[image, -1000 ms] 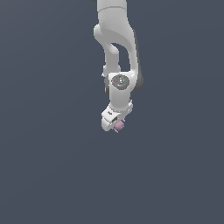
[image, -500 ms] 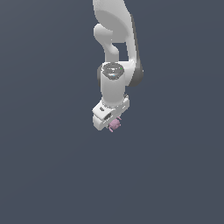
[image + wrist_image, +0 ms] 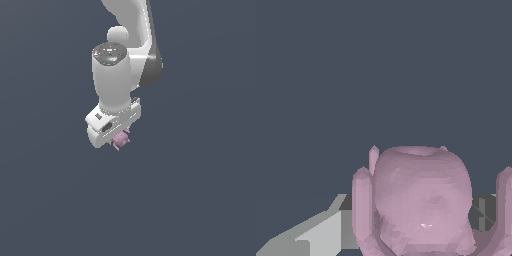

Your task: Pick up the object and move it to a goal position.

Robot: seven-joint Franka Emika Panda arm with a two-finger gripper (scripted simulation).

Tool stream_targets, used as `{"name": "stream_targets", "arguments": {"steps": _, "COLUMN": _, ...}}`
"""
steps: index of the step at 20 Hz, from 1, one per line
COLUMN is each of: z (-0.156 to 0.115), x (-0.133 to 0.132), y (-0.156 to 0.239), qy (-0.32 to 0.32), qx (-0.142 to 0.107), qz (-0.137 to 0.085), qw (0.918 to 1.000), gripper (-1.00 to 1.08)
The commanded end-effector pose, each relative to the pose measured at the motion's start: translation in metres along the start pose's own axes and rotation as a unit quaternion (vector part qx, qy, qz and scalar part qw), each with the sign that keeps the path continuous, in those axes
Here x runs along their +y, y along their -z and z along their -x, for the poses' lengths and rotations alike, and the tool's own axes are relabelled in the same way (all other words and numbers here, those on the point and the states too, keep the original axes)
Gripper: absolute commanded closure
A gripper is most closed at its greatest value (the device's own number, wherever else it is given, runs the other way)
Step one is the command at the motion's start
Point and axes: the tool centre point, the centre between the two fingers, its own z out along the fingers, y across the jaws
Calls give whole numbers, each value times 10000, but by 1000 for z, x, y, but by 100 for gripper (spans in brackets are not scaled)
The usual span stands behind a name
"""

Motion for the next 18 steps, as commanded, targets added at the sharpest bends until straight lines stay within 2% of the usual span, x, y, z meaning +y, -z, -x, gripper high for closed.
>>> {"name": "stream_targets", "arguments": {"steps": 1, "z": -1, "x": 12, "y": 18, "qy": 3, "qx": -5, "qz": -6, "qw": 10000, "gripper": 108}}
{"name": "stream_targets", "arguments": {"steps": 9, "z": -5, "x": 37, "y": 52, "qy": 1, "qx": -10, "qz": -2, "qw": 10000, "gripper": 108}}
{"name": "stream_targets", "arguments": {"steps": 18, "z": -7, "x": 46, "y": 63, "qy": 0, "qx": -11, "qz": -1, "qw": 10000, "gripper": 108}}
